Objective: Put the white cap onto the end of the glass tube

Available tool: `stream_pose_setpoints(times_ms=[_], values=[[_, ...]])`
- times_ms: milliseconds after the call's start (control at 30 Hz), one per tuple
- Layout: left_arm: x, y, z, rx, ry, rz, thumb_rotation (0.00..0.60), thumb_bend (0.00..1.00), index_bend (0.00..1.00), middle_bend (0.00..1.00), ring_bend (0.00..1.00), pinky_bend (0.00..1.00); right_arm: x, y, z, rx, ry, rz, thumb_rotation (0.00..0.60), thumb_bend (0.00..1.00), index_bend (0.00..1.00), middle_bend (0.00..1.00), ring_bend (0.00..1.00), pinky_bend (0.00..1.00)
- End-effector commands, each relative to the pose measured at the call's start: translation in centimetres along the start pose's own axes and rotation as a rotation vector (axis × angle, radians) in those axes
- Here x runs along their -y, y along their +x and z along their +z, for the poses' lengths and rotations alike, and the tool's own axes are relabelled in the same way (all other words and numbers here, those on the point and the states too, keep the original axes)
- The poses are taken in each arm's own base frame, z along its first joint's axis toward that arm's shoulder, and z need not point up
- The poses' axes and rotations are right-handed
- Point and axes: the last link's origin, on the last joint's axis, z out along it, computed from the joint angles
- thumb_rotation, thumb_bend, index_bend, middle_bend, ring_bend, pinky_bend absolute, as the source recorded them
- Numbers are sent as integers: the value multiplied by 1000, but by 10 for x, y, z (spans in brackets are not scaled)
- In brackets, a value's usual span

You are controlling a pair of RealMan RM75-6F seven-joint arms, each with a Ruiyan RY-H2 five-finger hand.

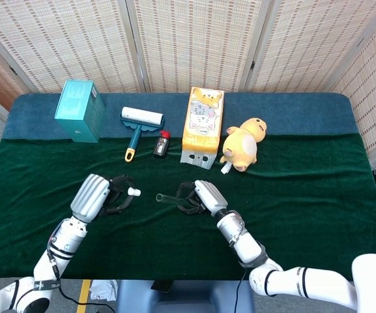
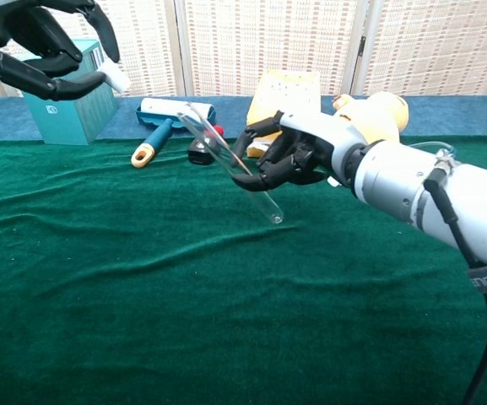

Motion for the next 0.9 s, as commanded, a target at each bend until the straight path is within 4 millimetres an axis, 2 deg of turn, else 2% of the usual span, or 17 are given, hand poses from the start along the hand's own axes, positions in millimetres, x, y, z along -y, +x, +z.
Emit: stream_pose_setpoints(times_ms=[33, 900], values=[[-4, -3, 1, -6, -16, 17, 600, 469, 577, 1000, 915, 825, 3, -3, 1, 4, 4, 8, 600, 684, 873, 1000, 1000, 1000], [-27, -20, 2, -34, -100, 122, 600, 469, 577, 1000, 915, 825, 11, -7, 3, -12, 18, 51, 600, 684, 875, 1000, 1000, 1000]])
